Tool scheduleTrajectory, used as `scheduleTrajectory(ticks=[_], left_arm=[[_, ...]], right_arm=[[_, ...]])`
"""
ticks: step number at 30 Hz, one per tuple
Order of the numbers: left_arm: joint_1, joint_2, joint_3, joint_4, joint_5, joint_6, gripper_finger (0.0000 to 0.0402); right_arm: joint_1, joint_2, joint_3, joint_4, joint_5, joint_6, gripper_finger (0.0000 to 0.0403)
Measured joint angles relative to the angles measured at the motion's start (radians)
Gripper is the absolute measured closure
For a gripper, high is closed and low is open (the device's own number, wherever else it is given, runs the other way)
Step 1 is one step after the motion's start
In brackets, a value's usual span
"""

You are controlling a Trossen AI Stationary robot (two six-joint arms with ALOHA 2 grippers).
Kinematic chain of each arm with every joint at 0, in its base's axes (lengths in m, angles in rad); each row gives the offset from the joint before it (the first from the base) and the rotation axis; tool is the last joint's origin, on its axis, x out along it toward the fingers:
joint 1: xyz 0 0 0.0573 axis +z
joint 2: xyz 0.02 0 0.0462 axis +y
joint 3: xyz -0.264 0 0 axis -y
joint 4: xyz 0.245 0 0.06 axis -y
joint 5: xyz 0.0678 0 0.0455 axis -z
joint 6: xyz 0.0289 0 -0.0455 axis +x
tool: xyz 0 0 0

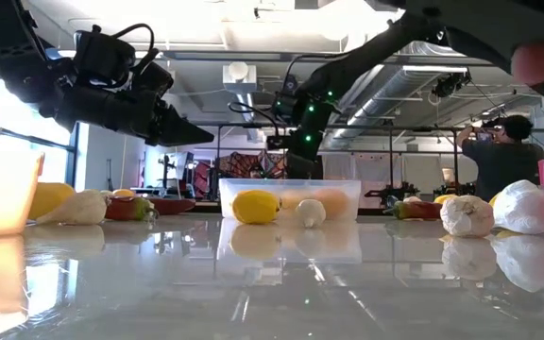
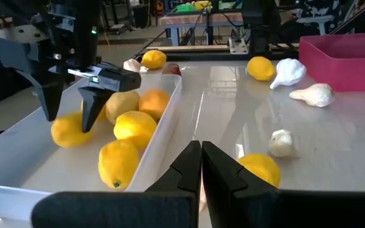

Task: Sort produce into baskets
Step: Put the top right lemon into the transparent bin, then put the bottom right lemon into the transparent bin

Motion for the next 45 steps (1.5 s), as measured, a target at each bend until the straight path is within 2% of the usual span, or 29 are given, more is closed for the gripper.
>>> scheduleTrajectory(ticks=[5,9,13,16,20,22,25,27,31,34,39,45], left_arm=[[0.000,0.000,0.000,-0.002,0.000,-0.007,0.0401],[0.000,0.000,0.000,-0.001,0.000,-0.018,0.0401],[0.000,0.000,0.000,0.006,0.000,-0.033,0.0401],[0.000,0.000,0.000,0.004,0.000,-0.033,0.0401],[0.000,0.000,0.000,0.004,0.000,-0.032,0.0401],[0.000,0.000,0.000,0.002,0.000,-0.032,0.0401],[0.000,0.000,0.000,-0.001,0.000,-0.031,0.0401],[0.000,0.000,0.000,-0.009,0.000,-0.027,0.0401],[0.000,0.000,0.000,-0.013,-0.001,-0.022,0.0401],[0.000,0.000,0.000,-0.010,-0.001,-0.015,0.0401],[0.000,0.000,0.000,-0.006,-0.002,-0.015,0.0401],[0.000,0.000,0.000,-0.004,-0.028,-0.015,0.0401]], right_arm=[[0.024,-0.002,0.000,-0.015,0.046,0.002,0.0127],[0.052,-0.043,0.000,-0.035,0.108,0.004,0.0159],[0.070,-0.142,0.000,-0.033,0.089,0.039,0.0222],[0.073,-0.203,0.000,-0.037,0.053,0.083,0.0284],[0.089,-0.228,-0.013,-0.041,0.041,0.123,0.0370],[0.104,-0.232,-0.058,-0.034,0.004,0.135,0.0394],[0.130,-0.262,-0.183,0.062,-0.036,0.194,0.0390],[0.156,-0.319,-0.298,0.162,-0.022,0.230,0.0395],[0.224,-0.488,-0.547,0.358,0.057,0.355,0.0399],[0.299,-0.617,-0.710,0.391,0.140,0.484,0.0402],[0.448,-0.807,-0.879,0.303,0.267,0.724,0.0402],[0.591,-0.941,-0.926,-0.016,0.278,1.110,0.0402]])
